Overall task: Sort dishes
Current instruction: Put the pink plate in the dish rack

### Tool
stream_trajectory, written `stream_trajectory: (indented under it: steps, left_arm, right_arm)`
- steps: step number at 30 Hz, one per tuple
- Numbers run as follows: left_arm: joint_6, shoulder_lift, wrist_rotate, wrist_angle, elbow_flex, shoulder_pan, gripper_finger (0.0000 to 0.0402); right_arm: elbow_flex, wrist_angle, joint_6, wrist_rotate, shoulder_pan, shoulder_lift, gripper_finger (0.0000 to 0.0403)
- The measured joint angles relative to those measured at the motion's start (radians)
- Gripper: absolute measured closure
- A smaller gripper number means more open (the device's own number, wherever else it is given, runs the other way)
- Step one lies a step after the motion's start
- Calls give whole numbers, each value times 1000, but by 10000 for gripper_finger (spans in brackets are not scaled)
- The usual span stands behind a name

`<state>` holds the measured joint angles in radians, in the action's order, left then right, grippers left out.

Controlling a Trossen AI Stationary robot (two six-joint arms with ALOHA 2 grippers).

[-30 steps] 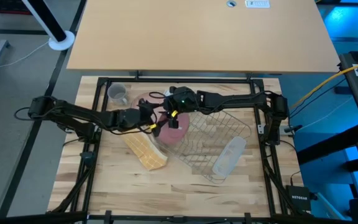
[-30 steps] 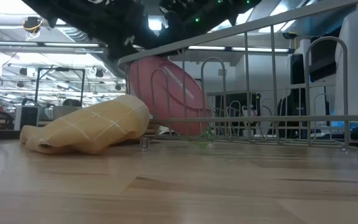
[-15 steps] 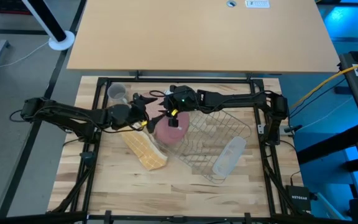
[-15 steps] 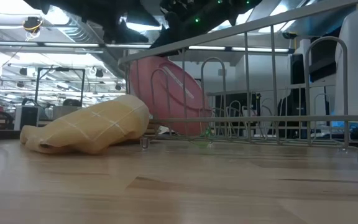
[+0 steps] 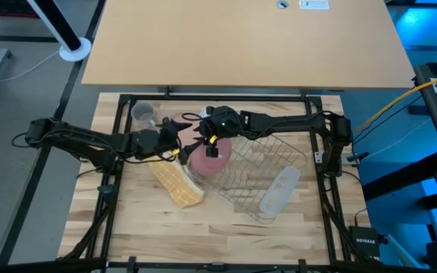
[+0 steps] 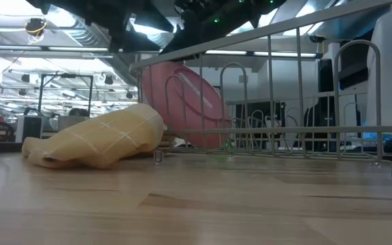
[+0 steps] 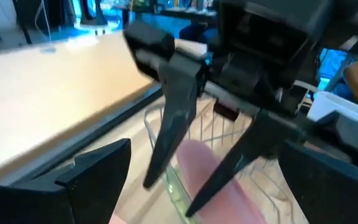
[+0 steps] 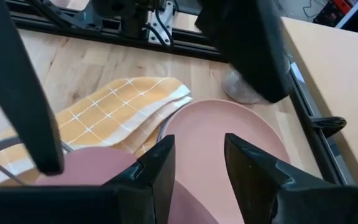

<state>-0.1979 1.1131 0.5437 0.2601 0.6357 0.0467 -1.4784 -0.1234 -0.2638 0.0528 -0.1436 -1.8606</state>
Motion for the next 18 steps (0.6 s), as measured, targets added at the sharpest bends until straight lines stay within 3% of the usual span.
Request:
stream_trajectory:
  steps: [5, 8, 13, 18]
  left_arm:
    - [-149, 1, -1, -24, 0, 0, 11]
    - [-164, 1, -1, -24, 0, 0, 11]
    - [-91, -15, -6, -84, -1, 23, 29]
    - [-96, -87, -37, -227, -1, 67, 64]
  right_arm:
    - [0, 1, -7, 0, 0, 0, 260]
    - [0, -10, -4, -47, 0, 6, 260]
    - [-25, -222, 51, -170, -1, 98, 260]
    - [-51, -467, 95, -134, -1, 231, 260]
